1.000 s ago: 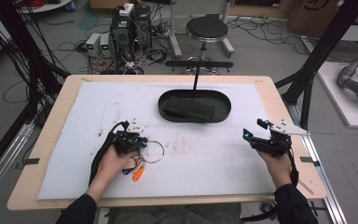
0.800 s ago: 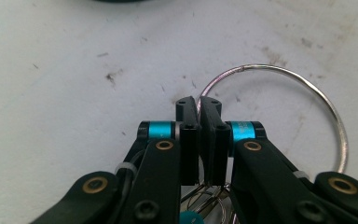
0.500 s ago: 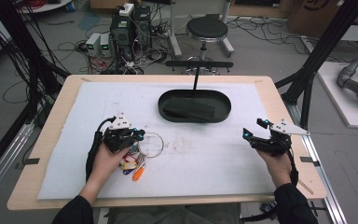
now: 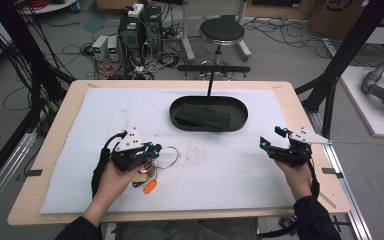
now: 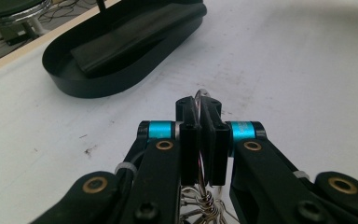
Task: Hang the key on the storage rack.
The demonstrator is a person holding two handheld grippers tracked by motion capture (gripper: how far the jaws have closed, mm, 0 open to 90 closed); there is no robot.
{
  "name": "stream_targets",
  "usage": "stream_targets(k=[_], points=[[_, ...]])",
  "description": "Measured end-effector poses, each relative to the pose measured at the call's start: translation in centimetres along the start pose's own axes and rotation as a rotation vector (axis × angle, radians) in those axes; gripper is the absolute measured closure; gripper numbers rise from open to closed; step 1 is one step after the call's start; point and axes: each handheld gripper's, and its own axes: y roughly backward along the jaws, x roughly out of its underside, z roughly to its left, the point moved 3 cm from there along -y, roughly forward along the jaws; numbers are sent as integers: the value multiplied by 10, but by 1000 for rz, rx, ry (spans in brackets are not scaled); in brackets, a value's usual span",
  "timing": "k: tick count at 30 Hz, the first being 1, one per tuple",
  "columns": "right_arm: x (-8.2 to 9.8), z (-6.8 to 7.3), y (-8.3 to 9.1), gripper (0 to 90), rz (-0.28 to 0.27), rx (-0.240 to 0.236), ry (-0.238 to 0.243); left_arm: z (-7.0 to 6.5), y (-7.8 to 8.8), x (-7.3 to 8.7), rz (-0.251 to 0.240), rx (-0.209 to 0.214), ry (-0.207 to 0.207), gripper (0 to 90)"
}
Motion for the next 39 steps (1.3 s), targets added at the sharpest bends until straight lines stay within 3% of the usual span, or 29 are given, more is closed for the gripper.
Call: stream_targets(k=[12,16,25,39], points=[[0,0,-2,270,5,-6,6,-2,-3,3,23,51,-1,845],[0,1,-2,270,8,-8,5,-3,-7,6,58,52,-9,823],[1,1,-3,270,11,-11,6,0,-7,7,68,54,-3,861],[0,0,-4,271,9,-6,5,1,1,-9,-16,25,8,866]])
